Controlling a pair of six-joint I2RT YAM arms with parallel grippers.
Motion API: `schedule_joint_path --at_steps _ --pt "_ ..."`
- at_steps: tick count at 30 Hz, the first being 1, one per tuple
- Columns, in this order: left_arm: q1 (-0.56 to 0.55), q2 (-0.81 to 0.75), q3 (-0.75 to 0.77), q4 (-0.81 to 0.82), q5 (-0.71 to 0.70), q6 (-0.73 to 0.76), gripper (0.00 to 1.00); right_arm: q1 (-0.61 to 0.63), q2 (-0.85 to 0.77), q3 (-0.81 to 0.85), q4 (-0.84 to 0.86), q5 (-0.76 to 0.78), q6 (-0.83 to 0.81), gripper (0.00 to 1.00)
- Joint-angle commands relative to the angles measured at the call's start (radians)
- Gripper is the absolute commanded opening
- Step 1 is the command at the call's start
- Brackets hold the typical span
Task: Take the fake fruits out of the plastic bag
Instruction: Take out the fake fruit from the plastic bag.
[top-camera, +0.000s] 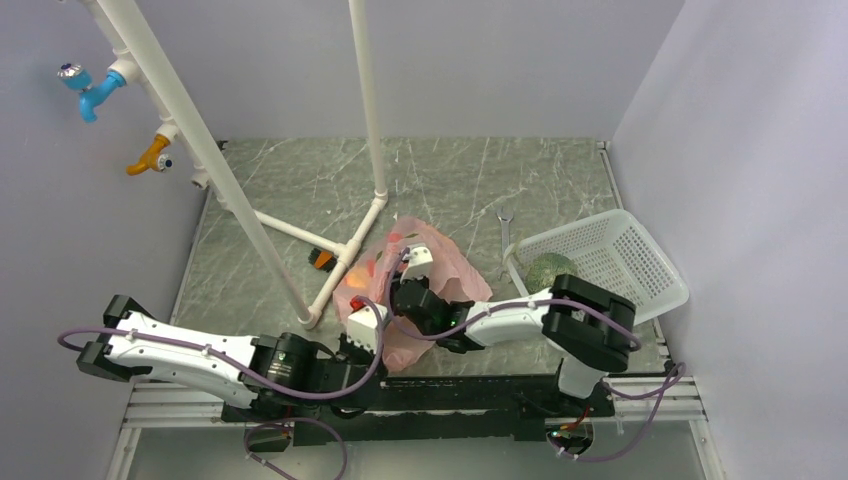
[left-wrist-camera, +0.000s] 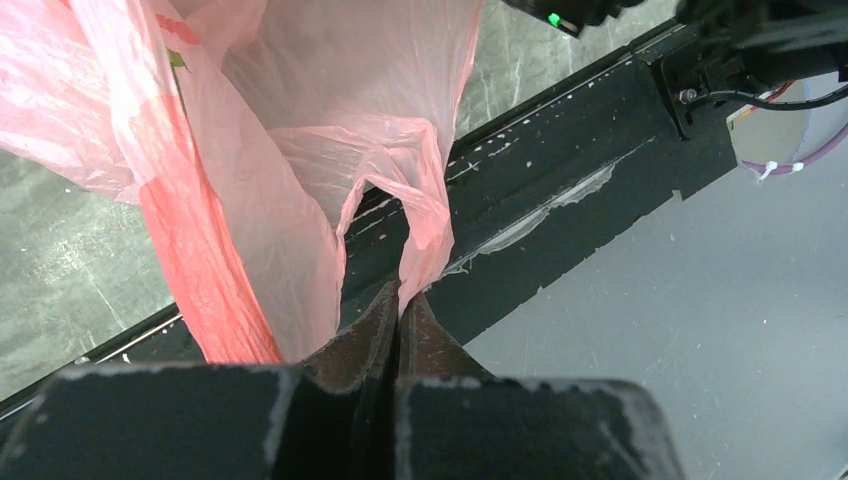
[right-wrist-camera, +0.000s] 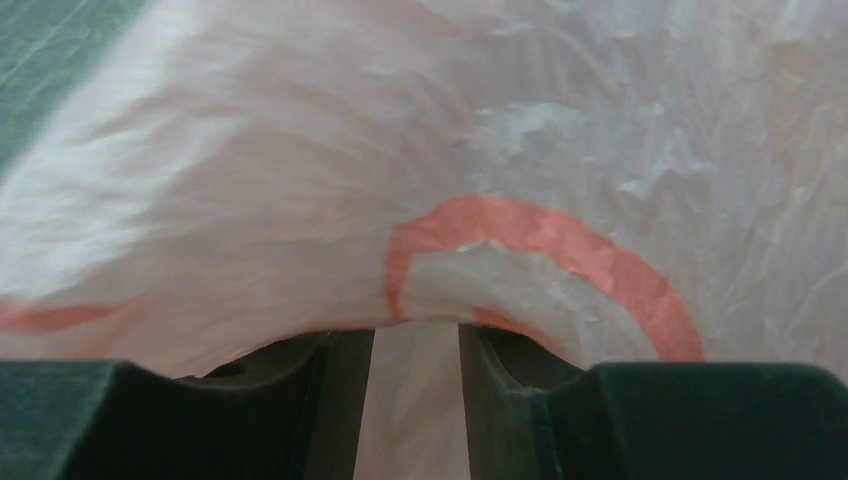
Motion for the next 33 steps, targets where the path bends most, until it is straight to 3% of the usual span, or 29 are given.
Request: schedule_joint_path --at_steps 1,10,15,20,24,33 --pt "-0.008 0.014 0.033 0.026 0.015 0.024 0.00 -0.050 0.046 0.021 0.205 -0.010 0.022 0.42" --pt "-0.008 0.029 0.004 0.099 0.055 0.046 0.00 -0.161 0.156 0.070 0.291 -0.143 -0.011 0.60" --pt "-0.008 0.042 -0.003 0.117 0.054 0.048 0.00 -0.174 0.232 0.150 0.258 -0.130 -0.053 0.74" --pt "-0.008 0.051 -0.005 0.127 0.062 0.043 0.00 -0.214 0.326 0.210 0.241 -0.151 -0.044 0.78" --pt "-0.009 0.063 0.002 0.113 0.070 0.029 0.00 -0.235 0.383 0.237 0.231 -0.208 -0.054 0.66" --pt "-0.008 0.085 0.012 0.103 0.028 -0.003 0.00 -0.227 0.292 0.250 0.110 -0.359 -0.099 0.21"
